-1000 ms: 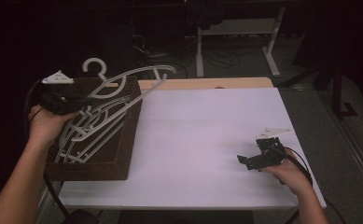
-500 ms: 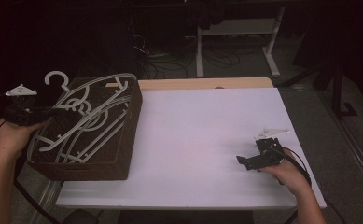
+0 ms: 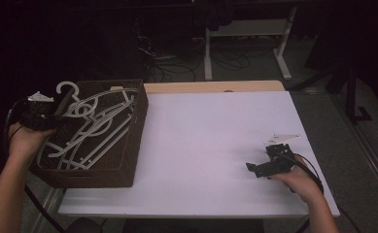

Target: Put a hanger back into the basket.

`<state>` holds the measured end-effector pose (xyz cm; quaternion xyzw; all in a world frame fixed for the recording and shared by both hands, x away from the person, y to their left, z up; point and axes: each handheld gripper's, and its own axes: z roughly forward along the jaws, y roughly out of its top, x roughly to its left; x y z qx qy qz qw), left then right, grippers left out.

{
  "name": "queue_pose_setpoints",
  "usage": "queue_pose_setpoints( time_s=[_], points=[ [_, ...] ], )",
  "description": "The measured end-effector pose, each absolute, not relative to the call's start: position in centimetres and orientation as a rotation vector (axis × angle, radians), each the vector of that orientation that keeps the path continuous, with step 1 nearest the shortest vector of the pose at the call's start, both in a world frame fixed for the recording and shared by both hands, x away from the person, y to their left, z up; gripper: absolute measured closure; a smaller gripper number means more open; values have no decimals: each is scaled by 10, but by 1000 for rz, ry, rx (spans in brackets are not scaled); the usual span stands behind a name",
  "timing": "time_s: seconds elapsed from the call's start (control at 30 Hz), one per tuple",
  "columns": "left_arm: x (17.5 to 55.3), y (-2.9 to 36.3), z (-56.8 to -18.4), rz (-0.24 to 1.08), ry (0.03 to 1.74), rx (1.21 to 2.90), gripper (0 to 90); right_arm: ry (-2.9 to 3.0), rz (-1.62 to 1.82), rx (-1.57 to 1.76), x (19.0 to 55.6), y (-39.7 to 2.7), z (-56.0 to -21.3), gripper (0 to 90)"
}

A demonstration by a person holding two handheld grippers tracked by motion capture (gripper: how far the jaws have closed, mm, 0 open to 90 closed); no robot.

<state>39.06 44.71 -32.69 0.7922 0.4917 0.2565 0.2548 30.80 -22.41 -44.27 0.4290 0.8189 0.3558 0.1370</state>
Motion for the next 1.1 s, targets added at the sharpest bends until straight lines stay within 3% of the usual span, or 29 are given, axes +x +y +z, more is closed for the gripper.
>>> queue_pose_setpoints(
  time_s=[0.23,0.27,0.33,0.43,0.77,1.1],
  points=[
    [393,447,-342,629,1374,2152,811,2366,1032,1239,307,-226,-442,0],
    [392,448,-344,621,1375,2159,789,2366,1032,1238,307,-226,-441,0],
    [391,449,-346,631,1391,2161,647,2368,1032,1235,307,-225,-441,0],
    [388,452,-342,636,1393,2123,561,2370,1033,1230,307,-225,-441,0],
    [375,437,-328,495,1248,1995,414,2364,1072,1222,309,-223,-433,0],
    [357,378,-327,335,991,1944,265,2359,1145,1180,309,-221,-413,0]
  ],
)
